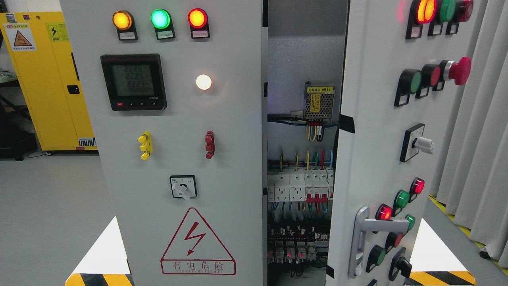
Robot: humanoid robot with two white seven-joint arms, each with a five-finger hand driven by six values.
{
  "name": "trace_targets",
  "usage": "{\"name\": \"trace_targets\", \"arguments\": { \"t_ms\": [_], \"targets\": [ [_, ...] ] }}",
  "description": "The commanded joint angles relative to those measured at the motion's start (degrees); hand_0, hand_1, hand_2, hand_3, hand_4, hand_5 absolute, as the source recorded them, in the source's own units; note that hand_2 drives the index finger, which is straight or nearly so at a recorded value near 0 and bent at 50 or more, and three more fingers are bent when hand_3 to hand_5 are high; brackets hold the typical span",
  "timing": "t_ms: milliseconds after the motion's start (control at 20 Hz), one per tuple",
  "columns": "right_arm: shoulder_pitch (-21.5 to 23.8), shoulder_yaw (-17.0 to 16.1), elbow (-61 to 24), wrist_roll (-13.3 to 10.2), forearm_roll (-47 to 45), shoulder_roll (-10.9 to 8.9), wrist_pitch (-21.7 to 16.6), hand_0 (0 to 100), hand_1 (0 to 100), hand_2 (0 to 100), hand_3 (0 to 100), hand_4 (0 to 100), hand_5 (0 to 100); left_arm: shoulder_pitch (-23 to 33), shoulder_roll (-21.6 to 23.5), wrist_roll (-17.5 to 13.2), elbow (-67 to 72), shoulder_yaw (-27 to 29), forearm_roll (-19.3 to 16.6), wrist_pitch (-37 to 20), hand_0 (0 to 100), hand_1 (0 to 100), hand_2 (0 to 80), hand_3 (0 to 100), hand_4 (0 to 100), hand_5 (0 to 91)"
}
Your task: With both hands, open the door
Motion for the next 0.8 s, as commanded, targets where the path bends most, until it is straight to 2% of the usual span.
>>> {"name": "trace_targets", "arguments": {
  "t_ms": [0, 50, 200, 301, 351, 451, 501, 551, 652, 752],
  "targets": [
    [0.04, -0.04, 0.08, -0.04, 0.00, -2.28, -0.02, 21, 11, 0, 0, 0, 0, 1.93, 0.36, -0.53, 0.62, -1.25, -0.24, 0.11, 38, 18, 0.0, 0, 0, 0.0],
    [0.04, -0.04, 0.08, -0.04, 0.00, -2.28, -0.02, 21, 11, 0, 0, 0, 0, 1.93, -0.34, -0.27, 0.53, -1.60, -0.24, 0.11, 38, 18, 0.0, 0, 0, 0.0],
    [-0.14, 0.05, -0.01, -0.13, 0.00, -2.36, -0.02, 21, 11, 0, 0, 0, 0, 1.85, -1.75, 2.98, 0.36, -3.80, -0.24, 0.11, 38, 18, 0.0, 0, 0, 0.0],
    [-0.31, -0.04, -0.10, -0.04, 0.00, -2.45, -0.02, 21, 11, 0, 0, 0, 0, 1.67, -3.59, 6.92, 0.35, -4.68, -0.24, 0.10, 38, 18, 0.0, 0, 0, 0.0],
    [-0.31, -0.04, -0.10, -0.04, 0.00, -2.71, -0.02, 21, 11, 0, 0, 0, 0, 1.50, -3.77, 7.73, 0.27, -5.20, -0.24, 0.11, 38, 18, 0.0, 0, 0, 0.0],
    [-0.40, -0.04, -0.10, -0.04, 0.00, -2.80, -0.10, 21, 11, 0, 0, 0, 0, 0.27, -3.77, 7.04, -0.17, -5.30, -0.06, -1.29, 38, 18, 0.0, 0, 0, 0.0],
    [-0.40, -0.04, -0.19, -0.13, 0.00, -2.80, -0.02, 21, 11, 0, 0, 0, 0, 0.09, -3.08, 6.68, -1.30, -5.30, -0.06, -3.82, 38, 18, 0.0, 2, 0, 0.0],
    [-0.49, -0.04, -0.19, -0.13, 0.00, -2.89, -0.02, 21, 11, 0, 0, 0, 0, 0.78, -1.33, 6.24, -3.93, -5.30, -0.06, -6.98, 38, 20, 0.0, 11, 0, 0.0],
    [-0.49, -0.04, -0.10, -0.04, 0.00, -3.06, -0.02, 21, 11, 0, 0, 0, 0, 2.19, 4.55, 5.27, -11.99, -4.95, 0.37, -9.38, 38, 20, 0.1, 15, 0, 0.0],
    [-0.40, 0.05, -0.10, -0.13, 0.00, -3.07, -0.02, 21, 11, 0, 0, 0, 0, 2.46, 5.36, 5.36, -18.08, -4.16, 0.64, -9.30, 39, 21, 3.1, 23, 0, 0.0]
  ]
}}
